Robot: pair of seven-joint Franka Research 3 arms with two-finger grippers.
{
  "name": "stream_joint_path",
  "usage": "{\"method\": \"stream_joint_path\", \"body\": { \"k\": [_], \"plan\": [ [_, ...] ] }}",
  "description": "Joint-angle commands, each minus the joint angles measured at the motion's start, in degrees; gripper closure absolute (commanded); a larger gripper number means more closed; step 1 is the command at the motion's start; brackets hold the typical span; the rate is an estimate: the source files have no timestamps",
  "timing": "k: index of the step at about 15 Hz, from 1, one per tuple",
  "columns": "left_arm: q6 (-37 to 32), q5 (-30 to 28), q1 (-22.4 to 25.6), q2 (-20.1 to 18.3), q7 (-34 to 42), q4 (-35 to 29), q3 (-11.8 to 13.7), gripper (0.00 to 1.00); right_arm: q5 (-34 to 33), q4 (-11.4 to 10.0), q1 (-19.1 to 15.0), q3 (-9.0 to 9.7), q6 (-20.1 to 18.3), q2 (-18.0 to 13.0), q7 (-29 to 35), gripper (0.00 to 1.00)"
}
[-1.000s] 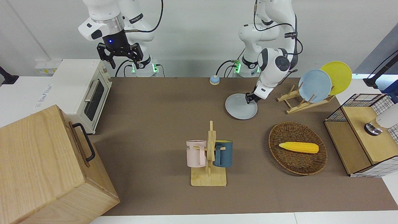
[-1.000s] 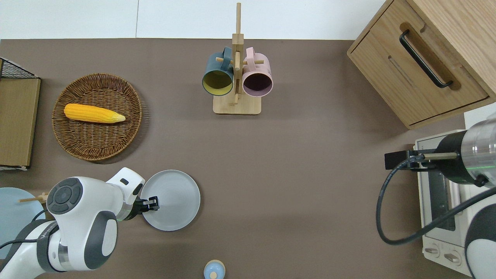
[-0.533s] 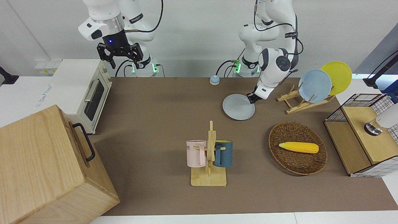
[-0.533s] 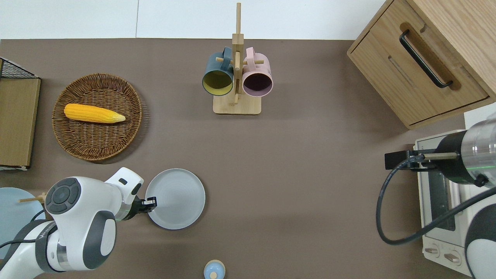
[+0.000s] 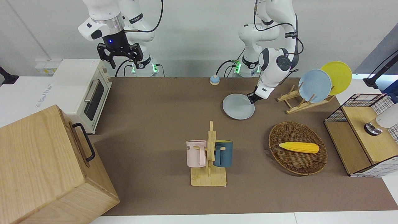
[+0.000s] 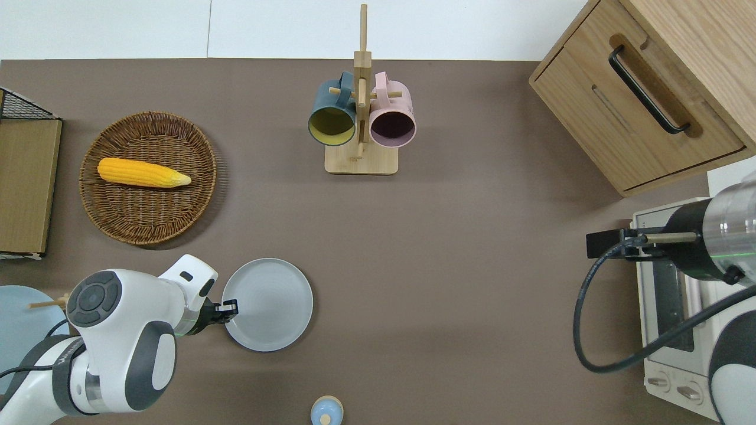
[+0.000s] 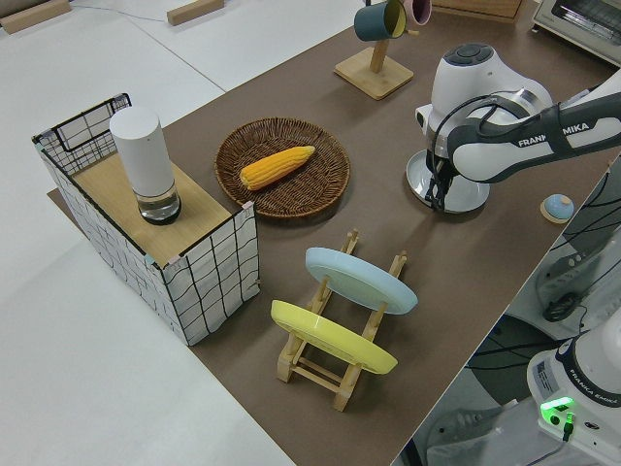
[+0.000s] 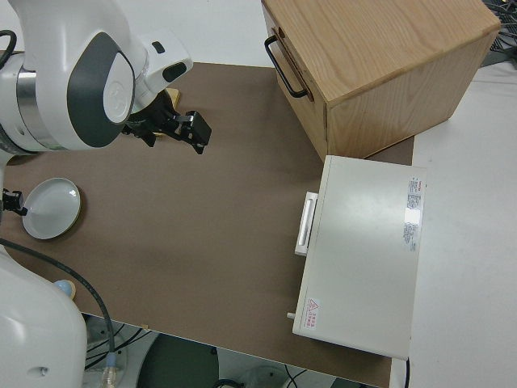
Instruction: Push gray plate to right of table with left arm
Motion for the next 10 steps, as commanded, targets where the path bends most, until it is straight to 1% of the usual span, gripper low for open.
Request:
{"method": "stream_joint_path", "body": {
  "k": [1, 10],
  "plan": [
    [1.1, -0.2, 0.3, -1.5, 0.5, -2.0, 0.1, 1.00, 1.2, -1.6, -1.4, 0.83, 0.0, -1.6, 0.6, 0.005],
    [0.8, -0.4, -0.5, -1.4, -0.6, -2.0, -0.4, 1.00, 1.2, -1.6, -1.4, 0.83, 0.0, -1.6, 0.6, 0.005]
  ]
}}
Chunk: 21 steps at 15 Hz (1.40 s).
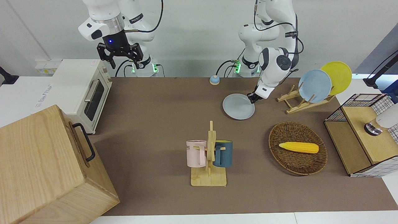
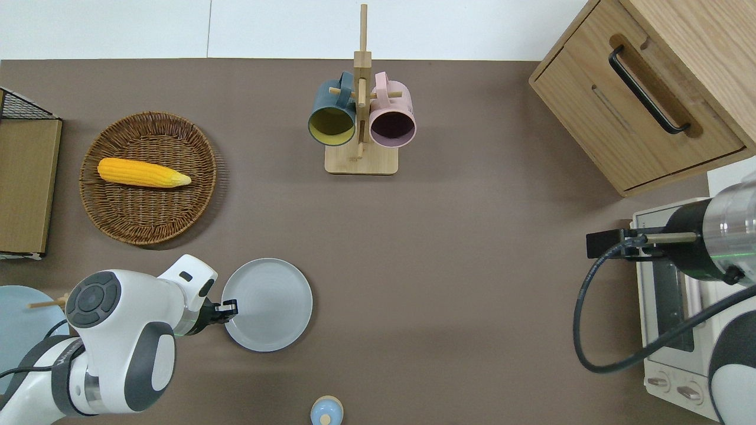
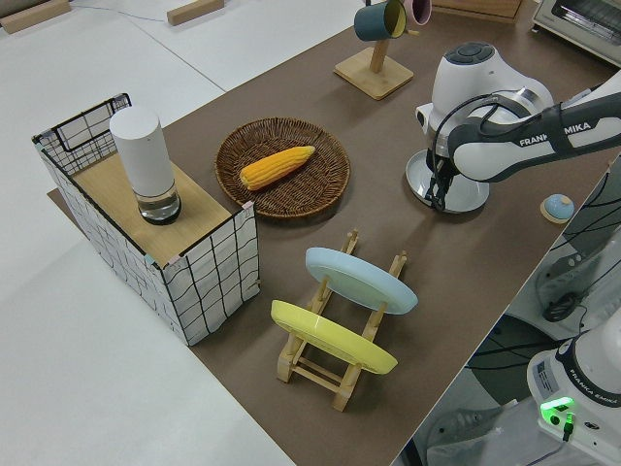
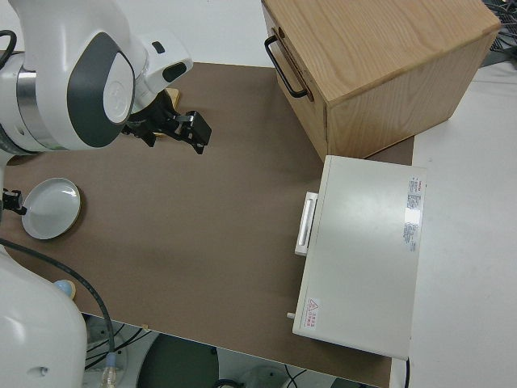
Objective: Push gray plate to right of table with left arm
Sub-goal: 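Push the gray plate with the left gripper toward the toaster oven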
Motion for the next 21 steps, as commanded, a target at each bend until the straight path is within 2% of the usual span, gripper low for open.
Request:
{"method": "stream_joint_path", "body": {
  "k": [1, 7, 12, 15, 18, 21],
  "plan": [
    [0.8, -0.7, -0.9, -1.2, -1.2, -2.0, -0.4, 1.00, 1.2, -1.6, -1.4, 0.83, 0.0, -1.6, 0.6, 0.005],
    [0.9, -1.0, -2.1, -1.2, -5.1, -2.0, -2.6, 1.00, 1.2, -1.6, -1.4, 0.83, 0.0, -1.6, 0.6, 0.005],
    [1.4, -3.2, -3.1, -1.3, -12.2, -2.0, -8.2, 1.00, 1.2, -1.6, -1.4, 0.83, 0.0, -1.6, 0.6, 0.005],
    [2.0, -5.9, -4.1, -1.2, -14.7, -2.0, -10.1, 1.00, 1.2, -1.6, -1.4, 0.83, 0.0, -1.6, 0.6, 0.005],
    [4.0, -7.2, -5.5, -1.1, -19.6, -2.0, -13.3, 1.00, 1.2, -1.6, -1.4, 0.83, 0.0, -1.6, 0.6, 0.005],
    [6.0, -7.3, -7.6, -0.6, -23.1, -2.0, -13.7, 1.00, 1.2, -1.6, -1.4, 0.83, 0.0, -1.6, 0.6, 0.005]
  ]
}}
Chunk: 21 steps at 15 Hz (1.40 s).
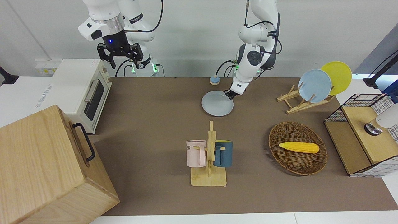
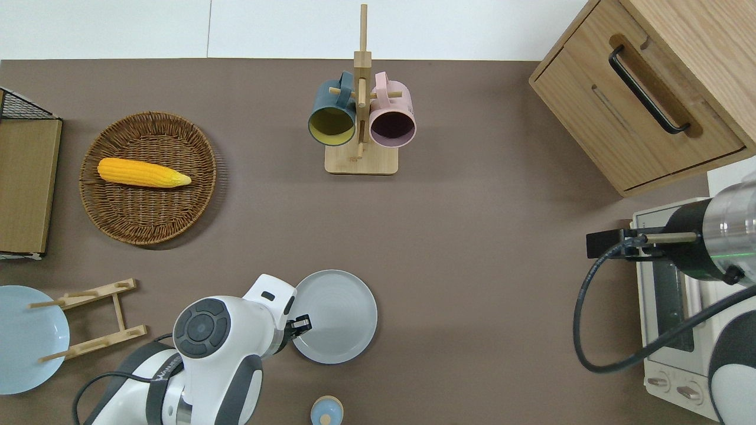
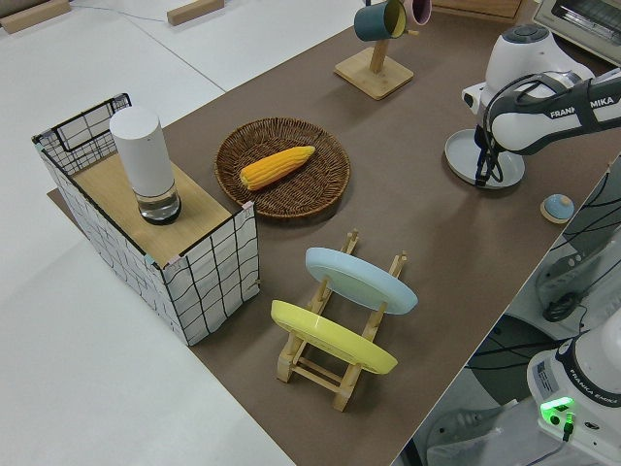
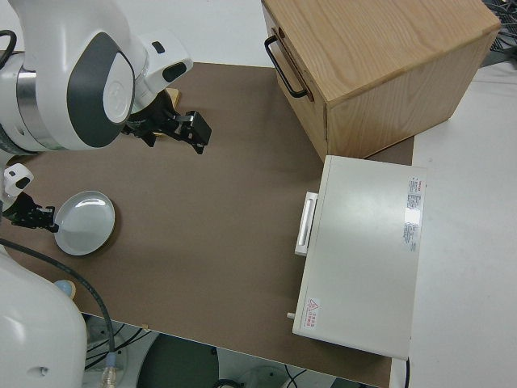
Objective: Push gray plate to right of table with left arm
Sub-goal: 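Push the gray plate with the left gripper toward the toaster oven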
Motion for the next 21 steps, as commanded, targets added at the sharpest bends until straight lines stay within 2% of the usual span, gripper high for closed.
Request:
{"method": "stream_joint_path", "body": {
  "k": [1, 6, 11, 15, 16, 18, 21],
  "plan": [
    [3.9, -1.3, -3.1, 0.0, -3.9, -1.8, -0.7, 1.00, 1.2, -1.6, -1.4, 0.83, 0.0, -1.6, 0.7, 0.005],
    [8.2, -3.9, -4.8, 1.4, -8.5, -1.6, -3.2, 1.00, 1.2, -1.6, -1.4, 0.83, -0.1, -1.6, 0.6, 0.005],
    [11.0, -4.0, -8.0, 2.8, -12.8, -1.0, -3.3, 1.00, 1.2, -1.6, -1.4, 0.83, 0.0, -1.6, 0.6, 0.005],
    [15.6, -4.0, -12.6, 6.1, -17.8, 0.1, -2.6, 1.00, 1.2, -1.6, -1.4, 0.83, 0.0, -1.6, 0.6, 0.005],
    [15.6, -4.0, -13.6, 6.6, -18.0, 0.9, -1.7, 1.00, 1.2, -1.6, -1.4, 0.83, 0.0, -1.6, 0.6, 0.005],
    [15.6, -4.0, -17.1, 7.9, -18.0, 2.2, 2.1, 1.00, 1.2, -1.6, -1.4, 0.83, 0.0, -1.6, 0.6, 0.005],
    [15.6, -3.9, -21.7, 9.4, -17.5, 3.8, 6.3, 1.00, 1.2, -1.6, -1.4, 0.83, -0.1, -1.6, 0.6, 0.005]
  ]
}}
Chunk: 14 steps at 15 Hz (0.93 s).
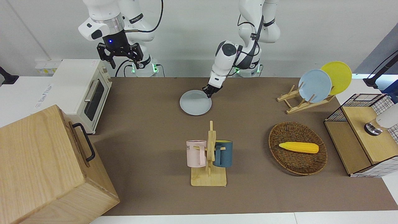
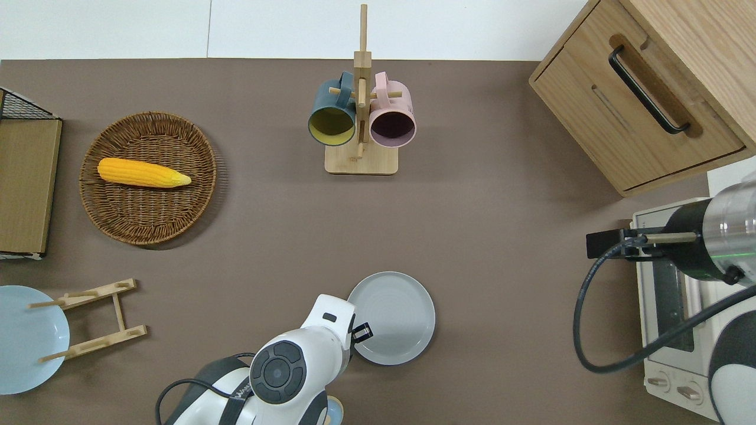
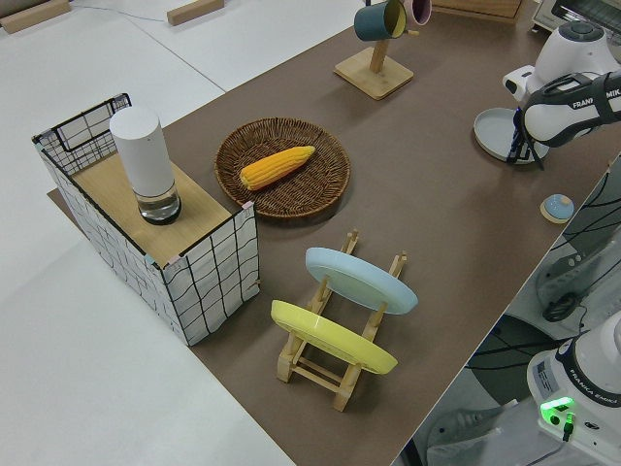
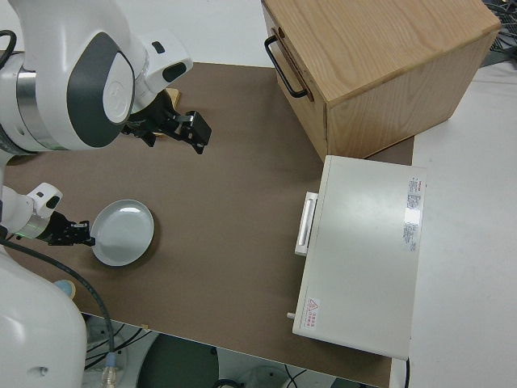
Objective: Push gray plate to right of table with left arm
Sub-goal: 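Push the gray plate with the left gripper toward the toaster oven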
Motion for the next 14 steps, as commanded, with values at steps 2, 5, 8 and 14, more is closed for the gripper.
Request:
{"method": "stream_joint_path", "body": {
  "k": [2, 5, 8, 14],
  "plan": [
    [2.3, -0.7, -8.1, 6.4, 0.4, 3.8, 7.1, 1.00, 1.2, -1.6, -1.4, 0.83, -0.1, -1.6, 0.6, 0.005],
    [3.9, -0.7, -10.4, 9.0, 0.2, 6.1, 8.2, 1.00, 1.2, -1.6, -1.4, 0.83, 0.0, -1.6, 0.6, 0.005],
    [4.2, -0.8, -13.4, 10.5, -0.5, 8.2, 10.6, 1.00, 1.2, -1.6, -1.5, 0.83, 0.0, -1.6, 0.6, 0.005],
    [4.3, -0.8, -15.7, 13.3, -0.8, 11.1, 11.3, 1.00, 1.2, -1.6, -1.4, 0.83, -0.1, -1.6, 0.7, 0.005]
  ]
}}
